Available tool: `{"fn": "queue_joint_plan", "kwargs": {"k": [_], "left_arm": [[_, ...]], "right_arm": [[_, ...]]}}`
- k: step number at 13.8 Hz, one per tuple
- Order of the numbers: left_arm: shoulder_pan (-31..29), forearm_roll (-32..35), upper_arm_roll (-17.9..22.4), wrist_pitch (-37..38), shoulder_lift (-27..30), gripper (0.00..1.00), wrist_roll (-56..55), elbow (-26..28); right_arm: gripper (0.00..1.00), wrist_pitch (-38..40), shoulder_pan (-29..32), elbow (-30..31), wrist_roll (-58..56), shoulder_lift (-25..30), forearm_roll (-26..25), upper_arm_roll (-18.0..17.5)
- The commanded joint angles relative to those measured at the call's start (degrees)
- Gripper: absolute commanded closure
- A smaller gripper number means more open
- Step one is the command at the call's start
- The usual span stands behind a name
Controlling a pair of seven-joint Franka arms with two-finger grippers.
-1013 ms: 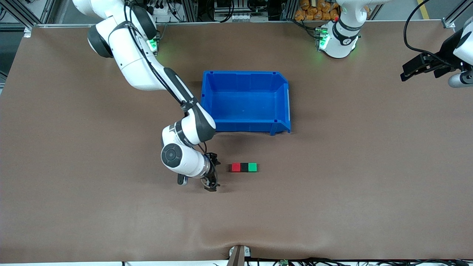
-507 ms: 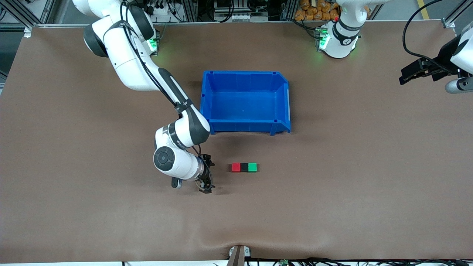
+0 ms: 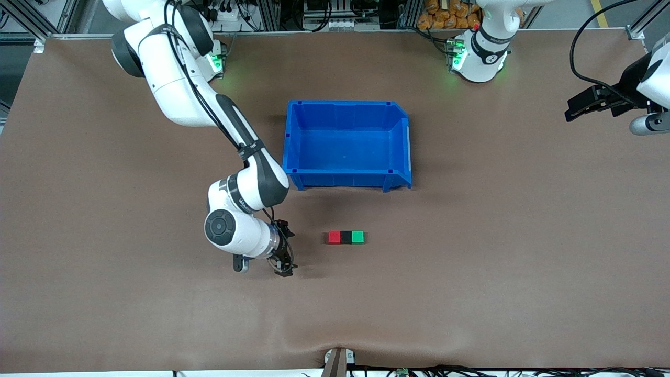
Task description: Attach green and red cubes to black cube
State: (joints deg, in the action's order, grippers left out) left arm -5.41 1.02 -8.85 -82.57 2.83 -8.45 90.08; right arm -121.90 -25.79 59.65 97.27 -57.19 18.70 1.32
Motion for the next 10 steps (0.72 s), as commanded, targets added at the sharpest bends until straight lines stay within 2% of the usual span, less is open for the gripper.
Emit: {"fn": "queue_joint_plan", "kwargs": {"k": [1,10], "left_arm": [[0.0,0.7,-0.3,-0.3,-0.5,0.0,0.3,-0.8],[0.1,1.7,-0.4,-3.5,-0.4,0.0,0.3,-0.4]], "right_arm": [[0.0,1.1,0.9,0.7,-2.9,1.4,-0.9,-0.4],[0.0,8.3,3.9,0.7,-13.8,3.4,-2.4,-0.4]]}}
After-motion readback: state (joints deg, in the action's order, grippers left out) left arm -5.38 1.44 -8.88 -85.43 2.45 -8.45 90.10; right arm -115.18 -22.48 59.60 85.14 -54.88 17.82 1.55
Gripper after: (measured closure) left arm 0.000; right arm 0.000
